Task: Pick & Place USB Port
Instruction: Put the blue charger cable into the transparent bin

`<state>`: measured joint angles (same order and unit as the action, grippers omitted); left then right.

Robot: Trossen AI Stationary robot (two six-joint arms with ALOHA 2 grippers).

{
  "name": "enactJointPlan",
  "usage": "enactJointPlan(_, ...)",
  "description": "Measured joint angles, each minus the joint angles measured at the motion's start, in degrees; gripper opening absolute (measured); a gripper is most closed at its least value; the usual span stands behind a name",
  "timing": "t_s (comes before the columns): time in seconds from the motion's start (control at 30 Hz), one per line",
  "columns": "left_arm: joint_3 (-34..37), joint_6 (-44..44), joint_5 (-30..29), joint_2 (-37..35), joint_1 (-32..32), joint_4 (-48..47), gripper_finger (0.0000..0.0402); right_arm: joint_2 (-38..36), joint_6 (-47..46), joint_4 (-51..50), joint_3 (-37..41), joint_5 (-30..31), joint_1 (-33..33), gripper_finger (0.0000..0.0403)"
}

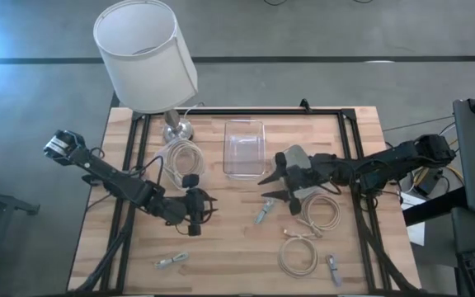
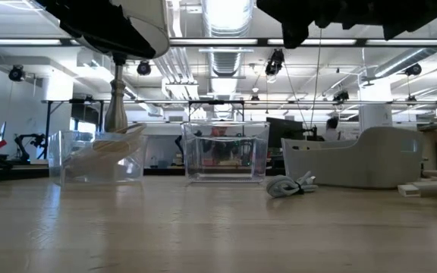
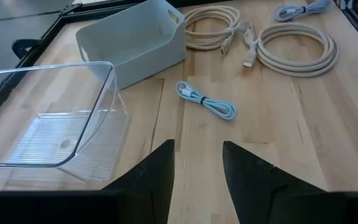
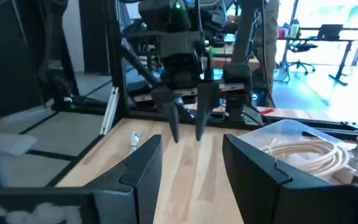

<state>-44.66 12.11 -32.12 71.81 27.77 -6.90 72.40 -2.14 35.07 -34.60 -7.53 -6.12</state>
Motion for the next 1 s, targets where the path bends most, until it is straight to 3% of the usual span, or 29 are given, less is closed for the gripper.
enactJointPlan(0.23, 0.02, -0.04, -0.04, 0.00, 0.00, 0.00, 0.0140, 1.41, -1.18, -5.43, 0.01, -0.27, -4.00, 0.0166)
enactJointPlan(0.43, 0.02, -0.30, -0.09, -0.02, -0.04, 0.06, 0.0140, 9.52, -5.00, -9.92, -3.39, 0.07, -6.96, 0.0168)
enactJointPlan(0.73, 0.02, -0.21, 0.05, -0.02, -0.04, 0.44, 0.0140, 25.48, -1.56, -52.33, -24.41, 2.52, -7.25, 0.0192)
enactJointPlan(1.0, 0.02, -0.14, 0.10, -0.02, -0.04, 0.42, 0.0140, 37.57, 6.35, -65.09, -36.72, 6.29, -8.27, 0.0201)
